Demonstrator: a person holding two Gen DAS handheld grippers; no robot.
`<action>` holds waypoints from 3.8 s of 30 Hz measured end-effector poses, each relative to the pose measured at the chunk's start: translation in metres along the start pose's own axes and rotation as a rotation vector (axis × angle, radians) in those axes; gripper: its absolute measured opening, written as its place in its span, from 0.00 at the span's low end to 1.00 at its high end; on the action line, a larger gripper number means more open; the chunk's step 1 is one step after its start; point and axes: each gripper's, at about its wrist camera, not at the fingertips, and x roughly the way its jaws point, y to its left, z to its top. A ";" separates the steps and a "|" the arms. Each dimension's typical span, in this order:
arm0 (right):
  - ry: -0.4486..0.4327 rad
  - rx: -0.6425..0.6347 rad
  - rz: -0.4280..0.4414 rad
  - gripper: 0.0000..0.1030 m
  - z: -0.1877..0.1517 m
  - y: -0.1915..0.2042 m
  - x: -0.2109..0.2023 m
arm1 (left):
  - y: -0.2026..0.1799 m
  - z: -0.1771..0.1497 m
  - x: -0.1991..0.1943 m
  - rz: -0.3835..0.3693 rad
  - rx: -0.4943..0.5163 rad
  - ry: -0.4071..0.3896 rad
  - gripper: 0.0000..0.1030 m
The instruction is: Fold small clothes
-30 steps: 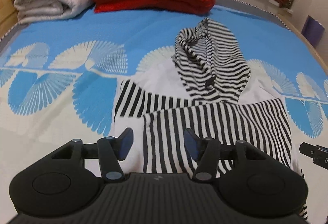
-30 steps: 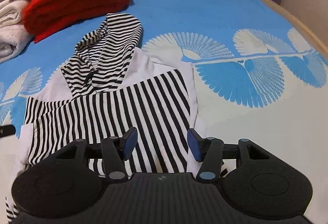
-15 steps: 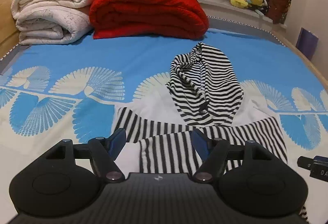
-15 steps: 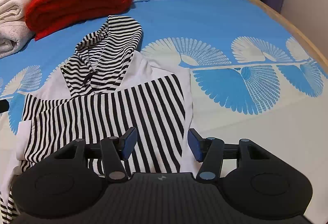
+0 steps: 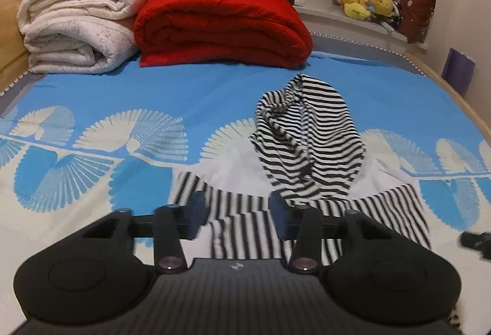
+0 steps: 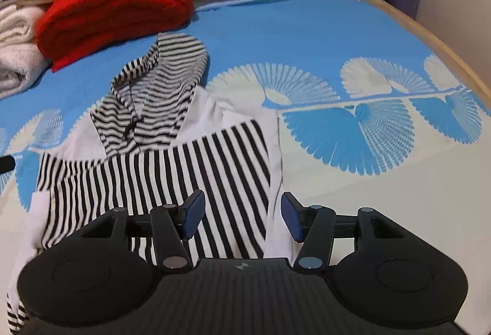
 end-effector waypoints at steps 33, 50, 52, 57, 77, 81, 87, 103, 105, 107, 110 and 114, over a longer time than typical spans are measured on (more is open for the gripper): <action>0.026 0.146 -0.016 0.25 0.017 -0.105 0.014 | -0.004 0.154 0.280 -0.045 -0.130 0.200 0.22; 0.071 0.141 -0.079 0.26 0.017 -0.102 0.045 | -0.071 0.189 0.404 -0.058 -0.011 0.230 0.18; 0.069 0.141 -0.077 0.26 0.019 -0.099 0.045 | -0.076 0.188 0.401 -0.069 0.026 0.251 0.06; 0.045 0.157 -0.056 0.26 0.026 -0.095 0.038 | -0.088 0.186 0.314 -0.174 0.177 0.106 0.05; -0.029 0.254 0.109 0.34 0.022 -0.062 -0.001 | 0.050 -0.002 -0.010 -0.255 -0.343 0.266 0.40; 0.047 0.284 0.181 0.34 0.017 -0.048 0.017 | 0.057 -0.028 0.037 -0.208 -0.525 0.424 0.40; 0.223 0.334 0.330 0.40 0.004 -0.028 0.053 | 0.055 -0.037 0.090 -0.271 -0.690 0.550 0.40; 0.202 0.424 0.399 0.01 -0.002 -0.012 0.068 | 0.071 -0.034 0.077 -0.340 -0.591 0.410 0.01; 0.092 0.501 0.437 0.01 0.010 -0.028 0.045 | 0.079 -0.019 0.059 -0.383 -0.605 0.300 0.01; -0.060 0.494 0.412 0.01 0.021 -0.040 0.012 | 0.085 -0.008 0.042 -0.404 -0.589 0.193 0.01; -0.099 0.525 0.366 0.00 0.019 -0.059 -0.005 | 0.091 -0.005 0.037 -0.391 -0.581 0.156 0.02; 0.140 0.604 0.291 0.00 -0.010 -0.075 0.022 | 0.089 -0.036 0.074 -0.259 -0.576 0.509 0.02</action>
